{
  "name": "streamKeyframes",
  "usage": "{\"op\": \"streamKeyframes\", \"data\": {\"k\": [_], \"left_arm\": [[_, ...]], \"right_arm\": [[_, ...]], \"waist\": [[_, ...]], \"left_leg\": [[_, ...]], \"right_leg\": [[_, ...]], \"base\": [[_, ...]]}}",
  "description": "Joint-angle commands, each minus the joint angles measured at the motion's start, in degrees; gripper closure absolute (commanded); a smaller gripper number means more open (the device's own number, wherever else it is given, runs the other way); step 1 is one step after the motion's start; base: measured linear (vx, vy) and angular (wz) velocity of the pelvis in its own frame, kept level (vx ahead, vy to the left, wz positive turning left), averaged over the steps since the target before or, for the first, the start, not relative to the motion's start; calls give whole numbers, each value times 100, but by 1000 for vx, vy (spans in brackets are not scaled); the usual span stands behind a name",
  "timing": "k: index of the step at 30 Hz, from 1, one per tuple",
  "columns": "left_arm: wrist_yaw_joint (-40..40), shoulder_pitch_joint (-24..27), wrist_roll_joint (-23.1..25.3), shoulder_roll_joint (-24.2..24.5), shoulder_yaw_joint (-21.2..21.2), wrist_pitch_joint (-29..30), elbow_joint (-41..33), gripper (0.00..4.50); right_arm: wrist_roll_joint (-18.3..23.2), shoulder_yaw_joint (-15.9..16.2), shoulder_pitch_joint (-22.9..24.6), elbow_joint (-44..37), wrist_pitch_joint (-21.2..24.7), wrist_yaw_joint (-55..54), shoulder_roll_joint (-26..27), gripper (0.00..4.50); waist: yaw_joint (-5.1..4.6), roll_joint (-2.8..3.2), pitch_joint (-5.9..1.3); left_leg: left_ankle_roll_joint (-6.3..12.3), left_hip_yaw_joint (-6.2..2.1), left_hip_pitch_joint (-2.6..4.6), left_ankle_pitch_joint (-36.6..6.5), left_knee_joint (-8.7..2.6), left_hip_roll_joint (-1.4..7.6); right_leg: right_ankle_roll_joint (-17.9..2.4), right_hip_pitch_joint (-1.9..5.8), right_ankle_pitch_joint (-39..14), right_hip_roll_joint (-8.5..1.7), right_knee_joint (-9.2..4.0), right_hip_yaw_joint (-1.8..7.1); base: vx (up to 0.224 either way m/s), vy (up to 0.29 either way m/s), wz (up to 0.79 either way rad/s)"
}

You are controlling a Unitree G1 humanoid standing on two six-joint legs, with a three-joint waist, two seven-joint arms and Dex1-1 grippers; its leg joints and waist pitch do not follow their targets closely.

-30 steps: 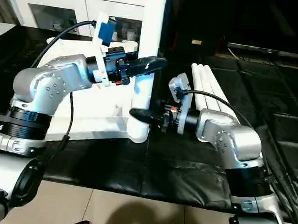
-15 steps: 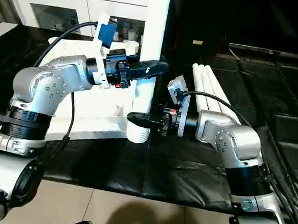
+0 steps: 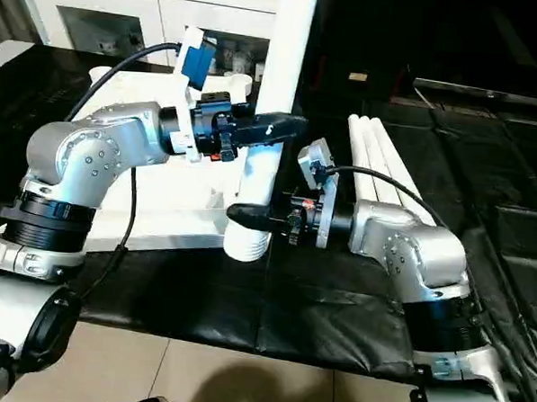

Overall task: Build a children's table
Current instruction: Pick table leg

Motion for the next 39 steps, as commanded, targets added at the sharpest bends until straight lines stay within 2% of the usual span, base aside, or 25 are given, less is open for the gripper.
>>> {"op": "streamKeyframes", "data": {"k": [1,4,7,8,12,14,16,25,26,29,31,39], "left_arm": [[-10,-163,-150,-67,1,57,-234,268],[10,-158,-153,-61,12,78,-244,268],[10,-146,-141,-50,15,81,-255,268],[9,-142,-141,-46,22,86,-259,268],[-3,-142,-128,-42,30,99,-266,268],[-13,-136,-121,-38,27,106,-278,268],[-23,-123,-100,-31,8,92,-279,268],[-56,-127,-94,-19,-33,90,-313,268],[-58,-128,-95,-19,-34,91,-315,268],[-78,-131,-129,-28,-45,133,-363,268],[-79,-123,-136,-34,-57,151,-386,268],[139,-173,-228,-138,59,325,-360,268]], "right_arm": [[-50,-89,-41,27,-37,-185,17,255],[-68,-27,-48,-23,-2,-128,-18,255],[-94,-13,-53,-8,-163,-14,-23,256],[-69,-56,-67,36,-178,-6,-2,200],[-75,-76,-90,84,-229,-22,-1,180],[-51,-91,-100,92,-207,-13,7,144],[-18,-89,-110,99,-130,17,0,142],[-37,-32,-69,106,-103,67,-49,142],[-42,-33,-70,114,-103,63,-49,170],[-8,-83,-89,173,-61,35,-15,176],[20,-100,-96,188,-30,37,-1,207],[24,-139,-72,221,-87,-48,113,246]], "waist": [[23,-60,-451],[28,-68,-451],[38,-66,-451],[45,-65,-455],[63,-69,-453],[66,-68,-452],[67,-75,-453],[65,-63,-455],[65,-63,-455],[66,-63,-455],[66,-61,-455],[70,-34,-457]], "left_leg": [[155,-1,90,-331,-300,108],[149,-1,91,-333,-301,109],[140,1,90,-346,-299,109],[142,-1,91,-327,-299,114],[150,3,92,-309,-297,108],[160,4,88,-310,-295,110],[164,2,88,-302,-298,107],[139,-1,92,-332,-297,110],[139,-1,92,-332,-297,110],[152,0,88,-320,-296,107],[153,1,91,-334,-295,107],[107,-8,91,-369,-296,106]], "right_leg": [[-1481,374,193,-331,-378,154],[-1472,376,209,-330,-376,156],[-1450,376,167,-334,-380,158],[-1450,374,193,-334,-373,159],[-1444,370,190,-331,-373,158],[-1465,370,216,-332,-372,159],[-1449,373,191,-332,-373,155],[-1423,370,145,-330,-376,157],[-1423,370,145,-330,-376,157],[-1435,375,184,-330,-374,158],[-1433,371,169,-329,-378,157],[-1448,370,181,-328,-375,154]], "base": [[0,0,0],[0,0,0],[0,0,0],[0,0,0],[0,0,0],[0,0,0],[0,0,0],[0,0,0],[0,0,0],[0,0,0],[0,0,0],[0,0,0]]}}
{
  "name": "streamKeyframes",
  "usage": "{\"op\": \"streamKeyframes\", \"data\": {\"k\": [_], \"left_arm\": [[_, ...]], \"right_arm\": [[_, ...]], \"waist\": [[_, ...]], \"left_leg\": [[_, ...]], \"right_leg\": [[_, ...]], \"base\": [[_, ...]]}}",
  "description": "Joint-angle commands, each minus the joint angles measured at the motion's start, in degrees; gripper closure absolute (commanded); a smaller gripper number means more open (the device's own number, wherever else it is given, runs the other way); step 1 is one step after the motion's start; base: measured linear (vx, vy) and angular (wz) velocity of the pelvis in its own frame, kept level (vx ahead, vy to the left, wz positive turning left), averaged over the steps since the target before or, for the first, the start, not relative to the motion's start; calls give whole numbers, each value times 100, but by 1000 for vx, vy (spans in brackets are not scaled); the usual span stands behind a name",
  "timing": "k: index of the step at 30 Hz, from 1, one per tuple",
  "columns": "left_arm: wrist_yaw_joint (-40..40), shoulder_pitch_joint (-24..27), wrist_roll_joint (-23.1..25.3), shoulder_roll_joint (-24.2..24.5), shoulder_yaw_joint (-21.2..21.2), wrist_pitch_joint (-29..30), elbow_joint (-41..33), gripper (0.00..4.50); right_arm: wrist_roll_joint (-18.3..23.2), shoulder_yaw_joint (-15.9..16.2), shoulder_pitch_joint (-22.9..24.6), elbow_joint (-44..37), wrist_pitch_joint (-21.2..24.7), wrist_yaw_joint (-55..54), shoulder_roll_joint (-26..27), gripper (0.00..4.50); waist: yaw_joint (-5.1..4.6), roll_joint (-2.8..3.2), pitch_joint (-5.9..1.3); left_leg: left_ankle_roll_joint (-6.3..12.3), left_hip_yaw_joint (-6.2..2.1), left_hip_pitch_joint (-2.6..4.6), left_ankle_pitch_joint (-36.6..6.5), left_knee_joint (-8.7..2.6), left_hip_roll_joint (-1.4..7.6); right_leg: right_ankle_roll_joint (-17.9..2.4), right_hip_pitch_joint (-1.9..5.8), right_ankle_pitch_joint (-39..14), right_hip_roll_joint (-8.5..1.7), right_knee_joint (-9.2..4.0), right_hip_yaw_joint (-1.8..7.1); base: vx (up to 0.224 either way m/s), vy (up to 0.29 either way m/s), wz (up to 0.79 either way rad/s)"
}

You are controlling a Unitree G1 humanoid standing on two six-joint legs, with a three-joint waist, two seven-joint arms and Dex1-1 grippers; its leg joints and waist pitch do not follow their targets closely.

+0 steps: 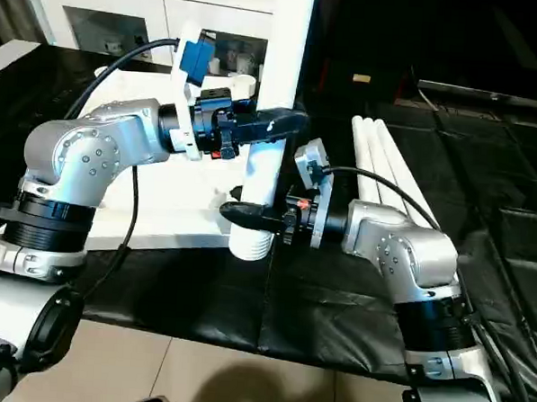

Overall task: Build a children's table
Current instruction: Pick table leg

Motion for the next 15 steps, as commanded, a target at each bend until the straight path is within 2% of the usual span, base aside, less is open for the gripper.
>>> {"op": "streamKeyframes", "data": {"k": [1,2,6,12,15], "left_arm": [[50,-189,-248,-133,50,219,-199,268],[46,-198,-284,-145,70,242,-203,212],[157,-222,-464,-282,169,361,-333,180],[424,-244,-323,-398,309,133,-206,134],[507,-213,-286,-409,374,32,-172,127]], "right_arm": [[-20,-155,-68,108,1,-179,27,246],[-17,-157,-70,115,-10,-193,36,250],[-17,-173,-67,157,-37,-263,95,252],[-54,-255,-75,260,-62,-494,229,254],[-67,-341,-64,280,-207,-619,307,254]], "waist": [[4,-41,-459],[10,-35,-455],[13,-36,-456],[18,-18,-454],[16,-25,-458]], "left_leg": [[103,-1,90,-367,-301,108],[106,-6,88,-377,-300,102],[99,-6,89,-404,-302,105],[70,-14,89,-456,-308,103],[66,-15,88,-413,-308,104]], "right_leg": [[-1467,372,220,-327,-379,155],[-1478,371,207,-327,-381,151],[-1521,371,221,-330,-384,150],[-1476,376,148,-330,-399,151],[-1453,375,220,-330,-394,153]], "base": [[0,0,0],[0,0,0],[0,0,0],[0,0,0],[0,0,0]]}}
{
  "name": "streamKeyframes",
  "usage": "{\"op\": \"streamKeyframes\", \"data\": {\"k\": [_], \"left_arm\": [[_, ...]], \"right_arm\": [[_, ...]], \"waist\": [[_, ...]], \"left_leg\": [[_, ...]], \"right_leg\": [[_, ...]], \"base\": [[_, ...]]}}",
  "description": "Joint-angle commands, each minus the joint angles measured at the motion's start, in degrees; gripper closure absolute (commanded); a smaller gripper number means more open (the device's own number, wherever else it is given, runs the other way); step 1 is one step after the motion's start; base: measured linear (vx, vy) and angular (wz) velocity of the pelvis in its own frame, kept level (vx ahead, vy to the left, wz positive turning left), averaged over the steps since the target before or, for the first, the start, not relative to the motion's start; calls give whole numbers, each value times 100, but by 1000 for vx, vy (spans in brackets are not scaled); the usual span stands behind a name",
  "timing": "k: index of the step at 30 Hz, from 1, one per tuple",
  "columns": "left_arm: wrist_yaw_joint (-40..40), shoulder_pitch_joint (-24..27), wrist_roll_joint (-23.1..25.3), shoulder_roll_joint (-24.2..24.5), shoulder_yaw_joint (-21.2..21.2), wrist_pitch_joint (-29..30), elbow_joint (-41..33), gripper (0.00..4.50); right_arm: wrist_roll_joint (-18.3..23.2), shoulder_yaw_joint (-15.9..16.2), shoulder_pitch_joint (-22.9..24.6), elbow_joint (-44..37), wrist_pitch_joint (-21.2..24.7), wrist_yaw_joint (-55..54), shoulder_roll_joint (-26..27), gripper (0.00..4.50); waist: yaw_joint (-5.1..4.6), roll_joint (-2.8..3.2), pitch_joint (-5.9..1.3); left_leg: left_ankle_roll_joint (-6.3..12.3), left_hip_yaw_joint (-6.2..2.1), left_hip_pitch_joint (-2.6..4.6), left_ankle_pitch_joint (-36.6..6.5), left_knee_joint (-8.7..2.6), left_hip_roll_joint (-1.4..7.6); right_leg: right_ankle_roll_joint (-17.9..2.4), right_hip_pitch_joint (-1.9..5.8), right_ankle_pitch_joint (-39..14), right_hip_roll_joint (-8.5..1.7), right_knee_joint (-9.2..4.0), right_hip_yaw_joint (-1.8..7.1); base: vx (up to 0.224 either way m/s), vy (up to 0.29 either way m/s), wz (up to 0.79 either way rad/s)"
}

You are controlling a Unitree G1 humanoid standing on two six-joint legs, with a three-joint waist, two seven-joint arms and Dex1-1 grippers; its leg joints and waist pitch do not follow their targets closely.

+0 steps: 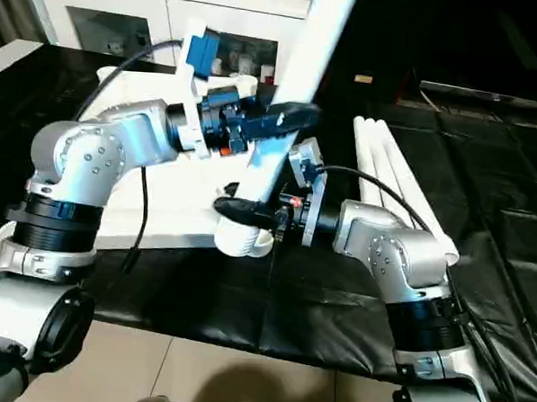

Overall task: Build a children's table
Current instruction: Pick table leg

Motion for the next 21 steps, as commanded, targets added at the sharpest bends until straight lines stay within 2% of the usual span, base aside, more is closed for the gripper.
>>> {"op": "streamKeyframes", "data": {"k": [1,3,7,8,11,12,14,16,17,19,20,21], "left_arm": [[70,-115,-147,-96,137,-69,-156,127],[296,-63,-487,-235,513,49,-216,127],[463,-11,-681,-305,758,78,-239,127],[533,41,-732,-306,873,31,-243,127],[585,247,-594,-181,990,-242,-317,127],[534,383,-365,-22,900,-376,-355,127],[505,482,-158,122,798,-466,-360,127],[383,714,419,523,322,-721,-305,127],[272,850,764,753,-9,-943,-279,127],[-48,1092,1188,1131,-545,-1194,-237,127],[-215,1181,1345,1273,-744,-1339,-174,127],[-358,1257,1484,1388,-903,-1487,-108,127]], "right_arm": [[-87,-264,-51,162,-183,-291,70,254],[-142,-463,-11,203,-404,-685,250,255],[-144,-608,17,205,-434,-1017,373,256],[-180,-654,37,188,-465,-1159,403,257],[-310,-730,137,153,-589,-1414,425,257],[-468,-726,242,149,-813,-1523,409,257],[-580,-752,322,152,-980,-1632,414,257],[-764,-861,436,166,-1168,-1987,458,257],[-900,-850,498,163,-1255,-2149,450,257],[-1116,-782,606,162,-1349,-2379,424,257],[-1157,-770,648,155,-1347,-2457,431,257],[-1191,-758,686,145,-1344,-2522,437,257]], "waist": [[10,-10,-458],[6,-22,-461],[9,-16,-460],[-3,35,-455],[-20,25,-445],[-22,54,-447],[-41,57,-453],[-61,56,-452],[-60,105,-447],[-96,140,-444],[-107,127,-442],[-89,151,-440]], "left_leg": [[57,-13,88,-402,-309,107],[30,-8,87,-435,-307,100],[17,-6,93,-421,-309,92],[6,-13,94,-478,-311,91],[-27,-14,97,-567,-326,88],[-69,-22,99,-590,-336,97],[-116,-21,109,-608,-344,100],[-156,-24,114,-631,-358,101],[-187,-42,119,-653,-372,113],[-274,-36,137,-725,-381,110],[-307,-35,132,-745,-387,111],[-302,-47,139,-756,-393,106]], "right_leg": [[-1461,370,252,-331,-386,153],[-1505,376,254,-336,-391,150],[-1533,370,284,-320,-388,150],[-1513,367,277,-312,-395,148],[-1426,371,132,-308,-425,148],[-1339,368,70,-310,-434,152],[-1232,359,36,-301,-432,153],[-1148,349,-31,-291,-430,152],[-1065,330,-152,-304,-448,152],[-1007,311,-195,-286,-437,152],[-1011,314,-186,-290,-440,156],[-993,301,-238,-296,-462,155]], "base": [[0,0,0],[0,0,0],[0,0,0],[0,0,0],[0,0,0],[0,0,0],[0,0,0],[0,0,0],[0,0,0],[0,0,0],[0,0,0],[0,0,0]]}}
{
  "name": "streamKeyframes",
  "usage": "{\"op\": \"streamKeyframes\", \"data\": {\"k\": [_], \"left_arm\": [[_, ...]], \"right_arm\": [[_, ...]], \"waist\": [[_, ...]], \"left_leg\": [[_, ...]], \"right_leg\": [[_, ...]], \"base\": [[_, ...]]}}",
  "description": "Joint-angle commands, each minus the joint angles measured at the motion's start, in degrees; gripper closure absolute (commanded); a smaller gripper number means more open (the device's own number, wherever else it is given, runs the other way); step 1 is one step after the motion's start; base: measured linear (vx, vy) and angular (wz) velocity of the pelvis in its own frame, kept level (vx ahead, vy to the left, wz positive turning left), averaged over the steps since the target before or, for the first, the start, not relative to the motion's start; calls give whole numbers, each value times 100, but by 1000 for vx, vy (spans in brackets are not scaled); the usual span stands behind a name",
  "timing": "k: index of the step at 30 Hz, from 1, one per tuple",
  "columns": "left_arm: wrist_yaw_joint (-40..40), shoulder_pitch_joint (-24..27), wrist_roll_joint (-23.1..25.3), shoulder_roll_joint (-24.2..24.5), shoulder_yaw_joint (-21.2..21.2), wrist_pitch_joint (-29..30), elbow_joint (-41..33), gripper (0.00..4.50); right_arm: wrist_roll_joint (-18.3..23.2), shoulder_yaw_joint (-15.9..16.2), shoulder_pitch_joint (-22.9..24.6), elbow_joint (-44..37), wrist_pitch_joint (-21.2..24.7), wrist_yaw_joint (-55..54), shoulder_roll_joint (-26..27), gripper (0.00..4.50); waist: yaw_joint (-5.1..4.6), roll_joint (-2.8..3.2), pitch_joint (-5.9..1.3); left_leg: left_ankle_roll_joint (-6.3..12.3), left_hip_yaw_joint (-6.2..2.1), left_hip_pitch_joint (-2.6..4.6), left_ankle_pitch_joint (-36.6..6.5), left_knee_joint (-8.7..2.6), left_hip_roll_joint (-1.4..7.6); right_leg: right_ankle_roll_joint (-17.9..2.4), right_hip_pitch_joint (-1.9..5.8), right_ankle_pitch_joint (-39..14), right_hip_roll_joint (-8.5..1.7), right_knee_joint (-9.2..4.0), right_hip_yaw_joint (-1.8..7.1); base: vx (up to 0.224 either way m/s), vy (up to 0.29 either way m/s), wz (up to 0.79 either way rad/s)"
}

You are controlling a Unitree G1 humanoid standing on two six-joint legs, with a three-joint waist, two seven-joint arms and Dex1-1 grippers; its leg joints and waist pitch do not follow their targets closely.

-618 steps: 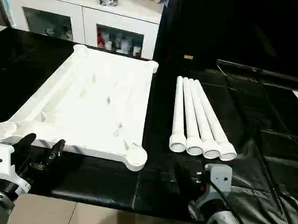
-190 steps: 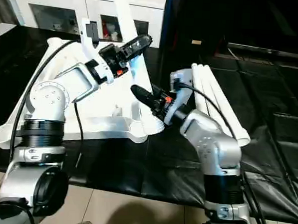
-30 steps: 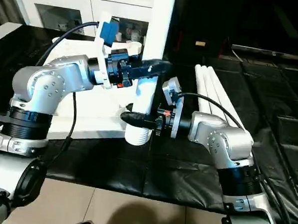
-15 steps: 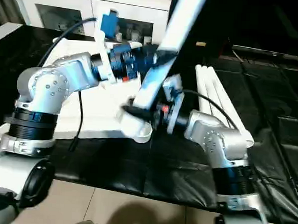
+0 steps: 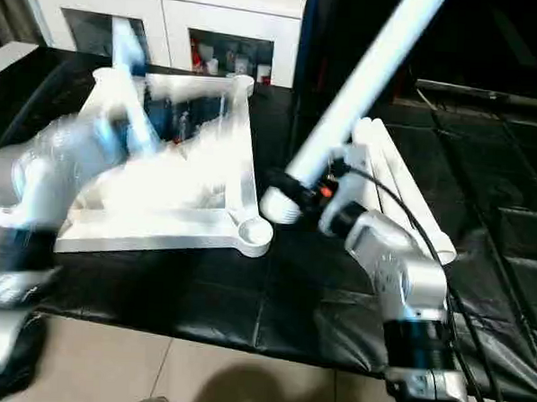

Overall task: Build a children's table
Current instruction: Pick table leg, then insert table leg to table base

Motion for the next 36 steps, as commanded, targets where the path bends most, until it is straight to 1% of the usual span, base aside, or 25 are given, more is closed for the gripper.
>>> {"op": "streamKeyframes", "data": {"k": [1,2,3,4,5,6,7,8,10,11,13,14,16,19,20,21,22,24,27,29,32,33,34,35,36], "left_arm": [[-322,65,386,119,-359,-422,140,127],[-446,90,592,220,-528,-662,313,127],[-629,93,886,366,-791,-986,563,127],[-849,100,1151,506,-1025,-1273,845,127],[-1021,94,1329,605,-1193,-1454,1074,127],[-1039,93,1348,615,-1211,-1474,1098,127],[-1326,79,1565,734,-1422,-1762,1429,127],[-1363,77,1584,746,-1445,-1790,1469,127],[-1614,33,1718,808,-1609,-2039,1796,127],[-1780,-43,1842,816,-1737,-2258,2138,127],[-1872,-100,1976,831,-1855,-2464,2372,153],[-1861,-200,2187,816,-1975,-2730,2720,160],[-1835,-282,2314,772,-2009,-2980,2991,164],[-1781,-450,2416,667,-1961,-3189,3484,199],[-1781,-457,2420,664,-1961,-3197,3502,203],[-1813,-476,2421,661,-1952,-3225,3570,209],[-1838,-500,2422,648,-1935,-3269,3648,209],[-1892,-575,2423,595,-1879,-3428,3905,234],[-1977,-633,2323,501,-1742,-3537,4136,254],[-2084,-697,2299,423,-1660,-3669,4356,286],[-2124,-735,2316,393,-1639,-3731,4467,290],[-2119,-767,2326,370,-1626,-3785,4553,305],[-2126,-800,2343,342,-1607,-3842,4648,305],[-2133,-822,2359,319,-1593,-3884,4720,327],[-2134,-823,2361,317,-1592,-3887,4726,327]], "right_arm": [[-107,-10,95,-78,-68,-168,6,257],[-113,-5,126,-103,-87,-182,17,257],[-99,-11,151,-129,-71,-197,34,257],[-126,18,190,-168,-90,-205,41,257],[-151,37,214,-191,-97,-224,46,257],[-154,39,217,-194,-98,-226,46,257],[-216,60,251,-218,-161,-254,68,257],[-224,62,255,-221,-171,-258,71,257],[-238,40,271,-228,-261,-279,102,257],[-248,45,278,-252,-279,-299,80,257],[-240,39,279,-272,-264,-305,59,257],[-215,5,282,-303,-227,-296,45,257],[-213,-12,284,-317,-207,-294,40,257],[-205,21,316,-381,-119,-248,10,257],[-205,23,319,-385,-116,-246,9,257],[-200,47,352,-438,-108,-222,5,257],[-210,63,366,-453,-121,-205,2,257],[-231,95,392,-473,-158,-194,-1,257],[-252,142,413,-493,-191,-156,-13,257],[-243,181,408,-514,-178,-102,-15,257],[-243,192,403,-529,-149,-78,-10,257],[-243,199,394,-524,-140,-69,-9,257],[-233,210,387,-513,-139,-55,-14,257],[-227,225,385,-505,-142,-43,-20,257],[-228,227,386,-505,-143,-42,-20,257]], "waist": [[-36,86,-442],[-31,79,-437],[-30,88,-445],[-48,113,-445],[-73,109,-444],[-82,95,-438],[-88,118,-444],[-106,137,-439],[-102,142,-448],[-107,150,-450],[-98,154,-449],[-99,148,-444],[-96,154,-451],[-93,150,-450],[-94,144,-447],[-83,141,-451],[-85,141,-456],[-86,138,-450],[-85,125,-445],[-80,127,-449],[-77,131,-449],[-80,135,-446],[-79,133,-447],[-77,125,-448],[-74,125,-449]], "left_leg": [[-333,-27,132,-789,-380,103],[-313,-30,126,-807,-386,100],[-312,-40,122,-800,-388,95],[-341,-38,120,-822,-390,98],[-353,-42,118,-847,-394,93],[-338,-42,117,-849,-398,84],[-371,-44,117,-858,-399,92],[-372,-36,116,-878,-398,89],[-369,-32,128,-884,-391,90],[-372,-29,134,-895,-390,91],[-362,-29,137,-938,-391,97],[-338,-28,138,-958,-392,93],[-348,-33,143,-978,-392,109],[-338,-27,143,-967,-388,114],[-322,-23,140,-966,-386,102],[-312,-32,136,-930,-390,116],[-306,-31,141,-917,-386,118],[-284,-27,136,-912,-383,110],[-285,-24,134,-954,-385,111],[-268,-28,134,-971,-384,120],[-240,-28,135,-953,-383,120],[-245,-28,139,-974,-385,123],[-243,-28,139,-980,-385,122],[-236,-26,138,-980,-382,119],[-232,-29,137,-974,-384,123]], "right_leg": [[-1013,306,-195,-291,-427,162],[-1007,310,-195,-296,-452,165],[-999,316,-150,-302,-452,166],[-994,316,-124,-298,-428,165],[-976,322,-114,-298,-426,165],[-965,319,-143,-295,-448,167],[-995,326,-135,-311,-423,168],[-996,317,-147,-309,-440,176],[-1071,313,-42,-316,-435,177],[-1127,314,23,-309,-423,177],[-1162,317,12,-319,-424,182],[-1167,313,-7,-311,-441,182],[-1195,322,36,-332,-424,186],[-1283,321,98,-334,-410,182],[-1281,322,85,-325,-420,181],[-1292,338,162,-339,-405,185],[-1303,333,195,-340,-396,184],[-1334,332,203,-339,-404,183],[-1359,340,102,-350,-415,186],[-1392,342,91,-359,-411,188],[-1398,339,135,-358,-412,187],[-1406,335,132,-357,-413,187],[-1411,336,135,-357,-413,187],[-1423,341,145,-359,-415,188],[-1432,345,156,-364,-411,188]], "base": [[0,0,0],[0,0,0],[0,0,0],[0,0,0],[0,0,0],[0,0,0],[0,0,0],[0,0,0],[0,0,0],[0,0,0],[0,0,0],[0,0,0],[0,0,0],[0,0,0],[0,0,0],[0,0,0],[0,0,0],[0,0,0],[0,0,0],[0,0,0],[0,0,0],[0,0,0],[0,0,0],[0,0,0],[0,0,0]]}}
